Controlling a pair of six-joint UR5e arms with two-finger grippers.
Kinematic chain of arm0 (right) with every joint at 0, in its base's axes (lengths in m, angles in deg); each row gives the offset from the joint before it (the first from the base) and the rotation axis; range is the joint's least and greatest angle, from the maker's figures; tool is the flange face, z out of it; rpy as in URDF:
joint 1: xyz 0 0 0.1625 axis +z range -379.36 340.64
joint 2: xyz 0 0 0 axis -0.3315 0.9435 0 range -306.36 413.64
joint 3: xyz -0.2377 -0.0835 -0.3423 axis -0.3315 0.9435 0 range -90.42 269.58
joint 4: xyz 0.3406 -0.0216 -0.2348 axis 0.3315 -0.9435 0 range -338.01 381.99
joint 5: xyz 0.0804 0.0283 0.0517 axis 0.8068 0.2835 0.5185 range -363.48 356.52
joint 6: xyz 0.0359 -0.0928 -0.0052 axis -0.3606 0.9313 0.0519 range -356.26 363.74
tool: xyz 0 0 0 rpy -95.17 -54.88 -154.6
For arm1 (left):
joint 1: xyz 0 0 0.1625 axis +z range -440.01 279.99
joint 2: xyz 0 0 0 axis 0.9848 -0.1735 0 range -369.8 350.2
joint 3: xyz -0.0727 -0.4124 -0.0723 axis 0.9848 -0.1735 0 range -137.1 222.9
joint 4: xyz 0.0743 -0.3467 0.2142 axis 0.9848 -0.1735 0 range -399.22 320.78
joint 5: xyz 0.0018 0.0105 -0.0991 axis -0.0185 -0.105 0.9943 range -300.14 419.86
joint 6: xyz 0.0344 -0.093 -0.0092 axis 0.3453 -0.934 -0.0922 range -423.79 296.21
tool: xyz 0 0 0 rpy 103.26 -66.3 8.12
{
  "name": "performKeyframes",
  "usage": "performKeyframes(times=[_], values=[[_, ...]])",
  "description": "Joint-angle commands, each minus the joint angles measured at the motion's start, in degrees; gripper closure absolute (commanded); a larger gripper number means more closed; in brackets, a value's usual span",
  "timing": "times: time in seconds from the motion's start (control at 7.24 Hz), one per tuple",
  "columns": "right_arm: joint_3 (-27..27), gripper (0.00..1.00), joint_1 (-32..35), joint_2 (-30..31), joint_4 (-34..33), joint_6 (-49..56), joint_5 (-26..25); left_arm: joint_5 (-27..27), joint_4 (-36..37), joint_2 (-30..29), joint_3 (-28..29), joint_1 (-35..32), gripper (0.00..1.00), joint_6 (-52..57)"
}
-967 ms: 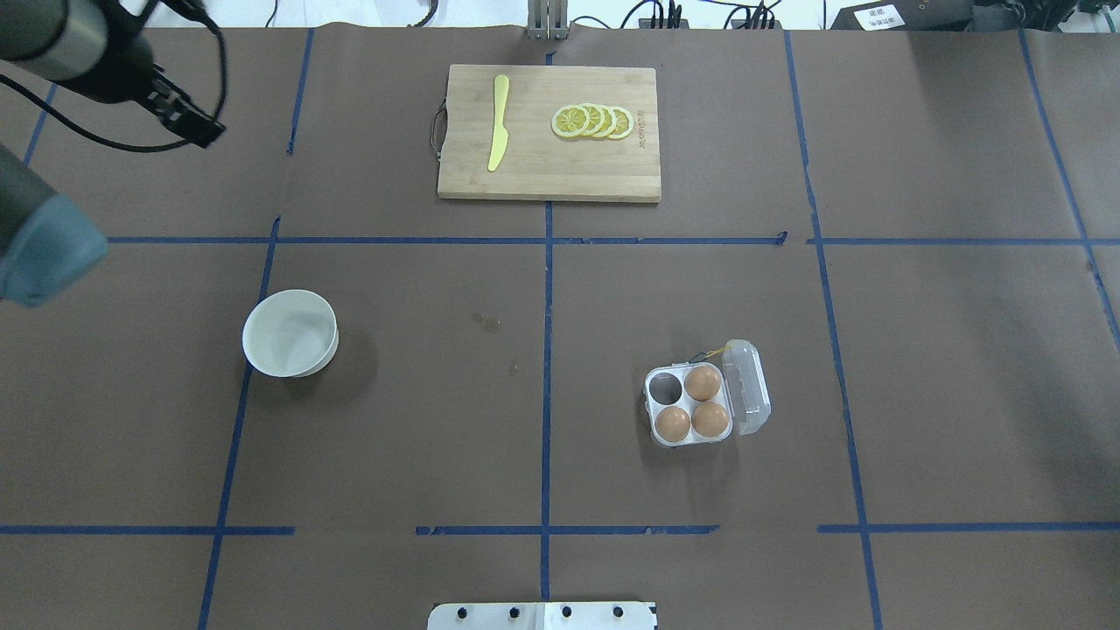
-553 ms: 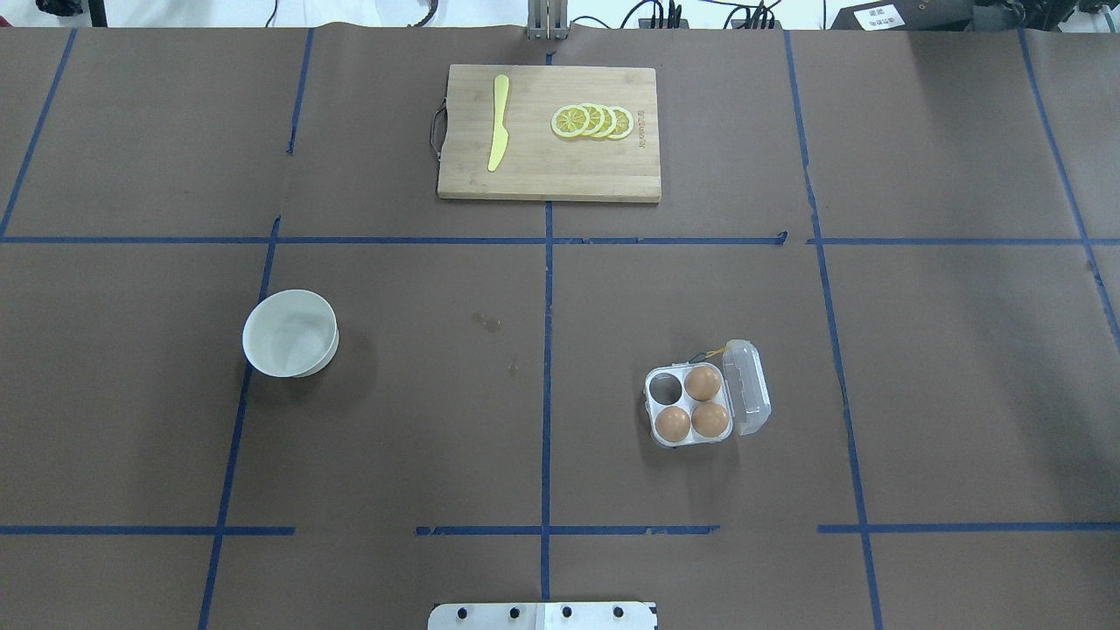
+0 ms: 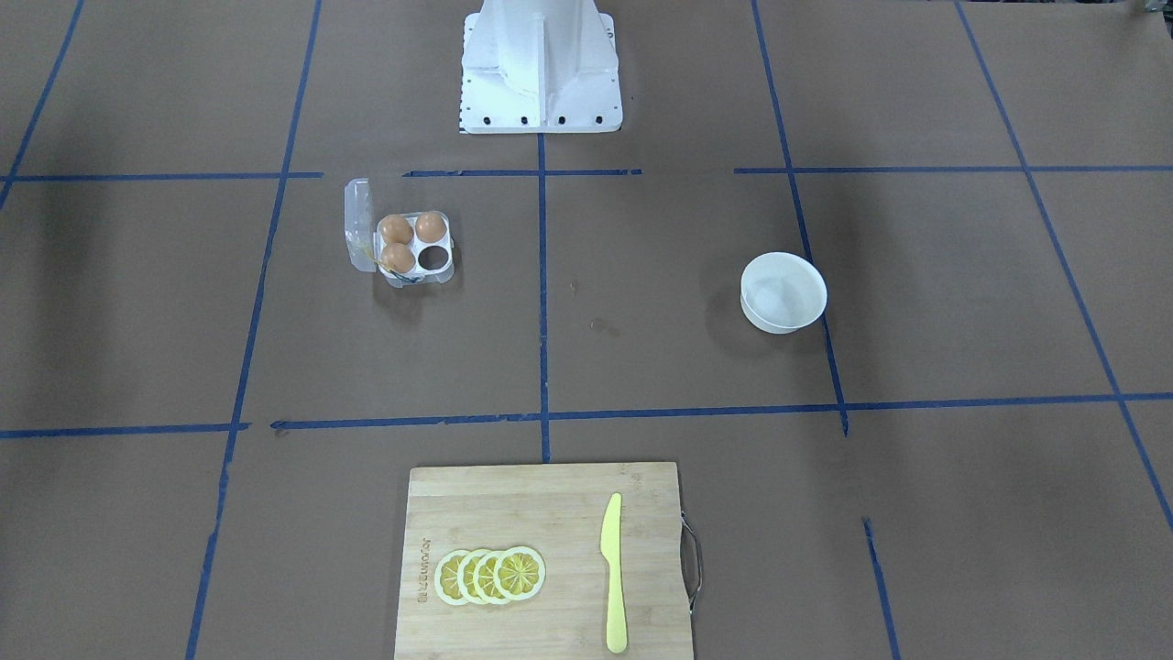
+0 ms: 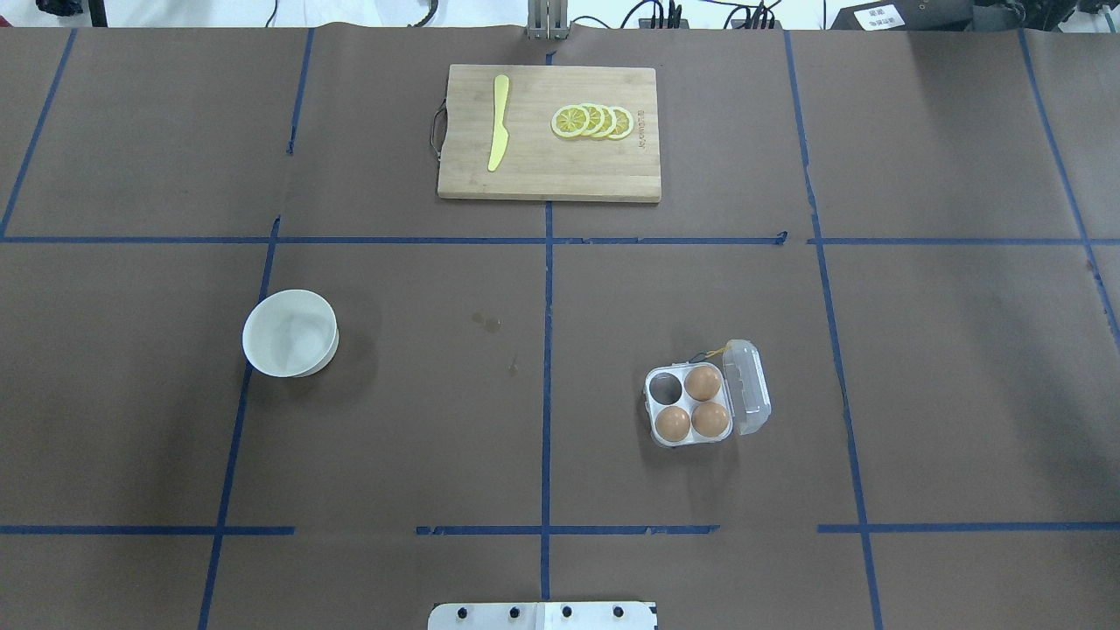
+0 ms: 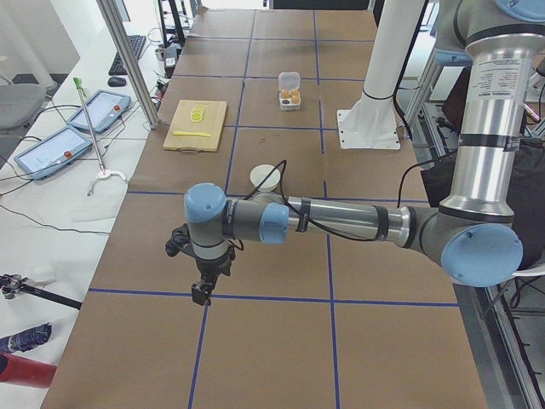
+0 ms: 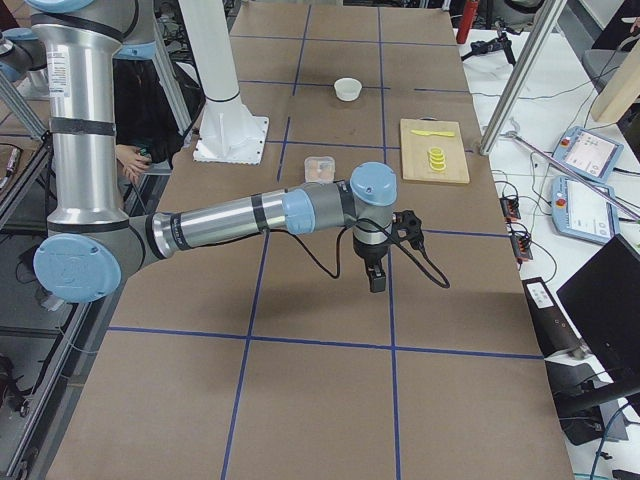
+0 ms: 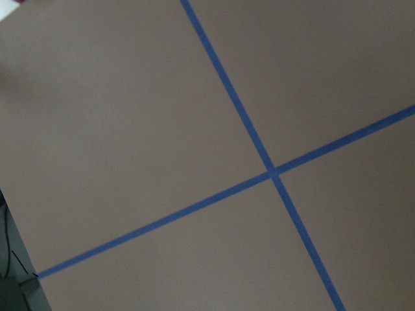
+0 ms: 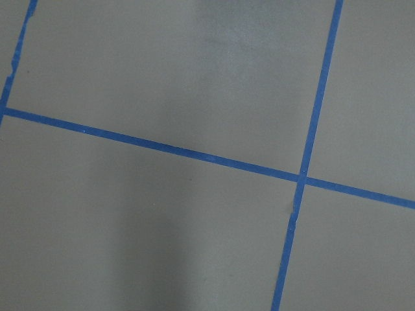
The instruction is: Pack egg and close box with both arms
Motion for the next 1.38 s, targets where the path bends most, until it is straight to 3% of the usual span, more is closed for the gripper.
performKeyframes(times=[0.0, 0.14, 0.41, 0.55, 0.83, 1.11, 1.24], values=[[-0.83, 0.00, -3.59, -0.41, 0.06, -3.71, 0.05, 4.89, 0.76, 4.29, -1.74, -2.35, 0.00, -0.04], [-3.10, 0.00, -7.01, -0.50, 0.15, -9.38, -0.04, 4.99, 5.29, 3.17, -1.75, -2.44, 0.00, -0.04], [-8.64, 0.00, -16.22, -0.59, 1.19, -22.64, -0.48, 5.08, 5.87, 2.99, -2.45, -4.36, 0.00, -0.04], [-8.92, 0.00, -20.97, -0.15, 8.34, -31.41, -0.91, 4.99, 5.78, 2.90, -2.89, -4.29, 0.00, 0.05], [-8.84, 0.00, -32.99, 0.29, 19.53, -48.56, -8.79, 5.08, 5.69, 2.81, -3.95, -4.29, 0.00, 0.05], [-8.92, 0.00, -42.86, -1.72, 21.95, -58.54, -16.10, 5.16, 5.69, 2.72, -5.00, -4.29, 0.00, 0.05], [-8.66, 0.00, -45.16, -4.25, 21.95, -60.92, -16.82, 5.08, 5.69, 2.28, -5.00, -4.29, 0.00, 0.05]])
